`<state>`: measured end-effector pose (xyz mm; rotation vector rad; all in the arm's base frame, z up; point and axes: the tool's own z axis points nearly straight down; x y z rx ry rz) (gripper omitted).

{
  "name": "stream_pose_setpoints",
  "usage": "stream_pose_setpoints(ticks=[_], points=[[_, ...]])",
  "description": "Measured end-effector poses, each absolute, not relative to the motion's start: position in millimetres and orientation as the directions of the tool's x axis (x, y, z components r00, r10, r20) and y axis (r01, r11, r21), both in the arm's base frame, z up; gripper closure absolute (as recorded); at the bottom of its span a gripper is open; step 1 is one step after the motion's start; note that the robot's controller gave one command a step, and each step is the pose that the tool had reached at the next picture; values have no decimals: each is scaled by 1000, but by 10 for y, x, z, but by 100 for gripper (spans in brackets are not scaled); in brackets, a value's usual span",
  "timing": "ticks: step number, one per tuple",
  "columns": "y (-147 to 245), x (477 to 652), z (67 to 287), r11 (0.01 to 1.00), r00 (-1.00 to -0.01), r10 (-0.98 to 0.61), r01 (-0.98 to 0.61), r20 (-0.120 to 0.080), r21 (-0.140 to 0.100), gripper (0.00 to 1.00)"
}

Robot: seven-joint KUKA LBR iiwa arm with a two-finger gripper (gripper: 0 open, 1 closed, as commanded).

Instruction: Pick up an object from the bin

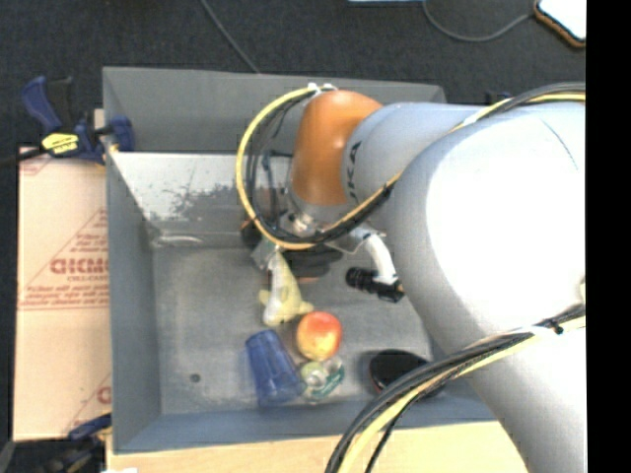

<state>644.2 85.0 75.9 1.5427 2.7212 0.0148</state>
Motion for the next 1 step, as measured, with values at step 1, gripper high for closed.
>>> stream_pose_setpoints(ticks=[1], points=[[840, 6451, 1078, 515, -515, 857, 857, -9, 17, 100]])
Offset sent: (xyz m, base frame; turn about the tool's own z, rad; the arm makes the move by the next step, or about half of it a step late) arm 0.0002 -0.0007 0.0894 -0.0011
